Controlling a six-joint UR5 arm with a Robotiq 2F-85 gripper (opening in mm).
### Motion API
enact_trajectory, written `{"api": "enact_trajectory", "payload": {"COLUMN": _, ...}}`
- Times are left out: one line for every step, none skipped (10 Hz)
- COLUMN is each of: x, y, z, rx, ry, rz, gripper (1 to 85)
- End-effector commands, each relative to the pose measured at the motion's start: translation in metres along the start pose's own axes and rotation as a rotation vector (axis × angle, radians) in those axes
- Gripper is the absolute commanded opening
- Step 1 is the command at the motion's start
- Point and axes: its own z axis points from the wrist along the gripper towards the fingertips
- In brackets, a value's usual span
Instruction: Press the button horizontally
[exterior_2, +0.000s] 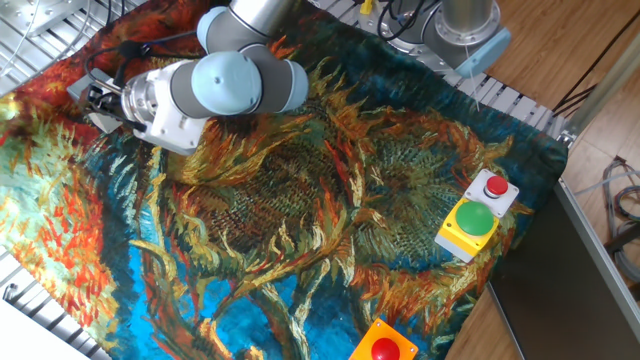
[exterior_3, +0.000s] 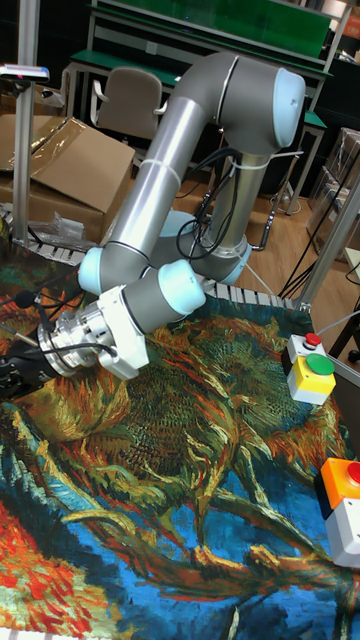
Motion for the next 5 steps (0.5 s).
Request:
{"api": "enact_trajectory", "payload": {"x": 0.0039, "y": 0.0025, "z": 0.0057, "rx": -0.011, "ry": 0.0, "rz": -0.004, "gripper": 65.7}}
{"api": "enact_trajectory", "payload": {"x": 0.006, "y": 0.001, "z": 0.0083, "rx": -0.005, "ry": -0.001, "rz": -0.014, "gripper": 65.7}}
{"api": "enact_trajectory", "payload": {"x": 0.0077, "y": -0.0023, "z": 0.0103, "rx": 0.008, "ry": -0.002, "rz": -0.027, "gripper": 66.0}}
{"api": "enact_trajectory", "payload": {"x": 0.0084, "y": -0.0019, "z": 0.0103, "rx": 0.007, "ry": 0.0, "rz": -0.028, "gripper": 66.3}}
{"api": "enact_trajectory", "payload": {"x": 0.0087, "y": -0.004, "z": 0.0103, "rx": 0.015, "ry": 0.002, "rz": -0.034, "gripper": 66.7}}
